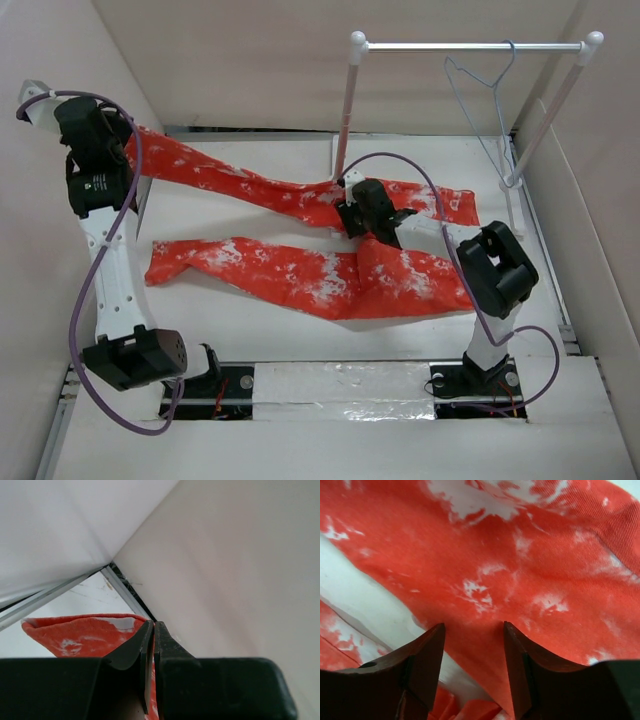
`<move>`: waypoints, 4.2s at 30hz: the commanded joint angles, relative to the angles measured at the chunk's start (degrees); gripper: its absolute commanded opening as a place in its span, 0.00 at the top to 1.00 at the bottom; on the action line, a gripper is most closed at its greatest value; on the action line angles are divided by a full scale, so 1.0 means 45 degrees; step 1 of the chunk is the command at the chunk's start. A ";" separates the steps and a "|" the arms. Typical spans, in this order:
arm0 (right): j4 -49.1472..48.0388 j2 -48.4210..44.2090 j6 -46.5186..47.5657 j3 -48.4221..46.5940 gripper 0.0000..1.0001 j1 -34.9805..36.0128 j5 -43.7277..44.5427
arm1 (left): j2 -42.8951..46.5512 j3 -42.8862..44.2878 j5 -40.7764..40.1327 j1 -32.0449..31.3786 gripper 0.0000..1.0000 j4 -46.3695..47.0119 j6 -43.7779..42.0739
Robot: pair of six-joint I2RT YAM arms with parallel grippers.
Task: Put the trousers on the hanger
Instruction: Flatten out the trousers at the center of the board.
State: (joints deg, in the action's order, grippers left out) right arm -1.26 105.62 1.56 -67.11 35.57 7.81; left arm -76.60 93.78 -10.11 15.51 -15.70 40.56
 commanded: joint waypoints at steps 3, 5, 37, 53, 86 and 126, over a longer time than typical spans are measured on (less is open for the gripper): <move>0.1254 0.0375 0.0590 -0.1082 0.51 -0.0639 -0.0760 | 0.0070 -0.0195 -0.1013 0.0089 1.00 0.0034 -0.0321; 0.1256 0.0473 0.0610 -0.0986 0.60 -0.0872 -0.0876 | -0.0476 -0.0195 -0.1558 0.0089 1.00 -0.0065 -0.0496; -0.1597 -0.5623 0.0023 0.4292 1.00 0.0061 -0.2166 | -1.0991 0.6509 -0.3710 -0.1275 0.52 0.0028 -0.3522; -0.0232 0.1877 0.1937 -0.3247 0.48 0.2115 -0.2126 | -0.5089 -0.3025 0.0388 -0.3876 0.65 0.2593 -0.1438; -0.0365 0.4263 0.1664 -0.4306 1.00 0.2115 -0.0447 | -0.5419 -0.6876 0.0430 -0.0088 0.41 0.3529 0.1632; -0.1225 0.1196 0.0610 0.0010 1.00 0.2231 -0.1268 | -0.7157 -0.2152 0.0547 0.0050 1.00 0.2689 0.1262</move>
State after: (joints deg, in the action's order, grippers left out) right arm -7.60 113.30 4.86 -68.25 44.82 2.35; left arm -108.16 78.78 -5.87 15.38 -3.73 48.10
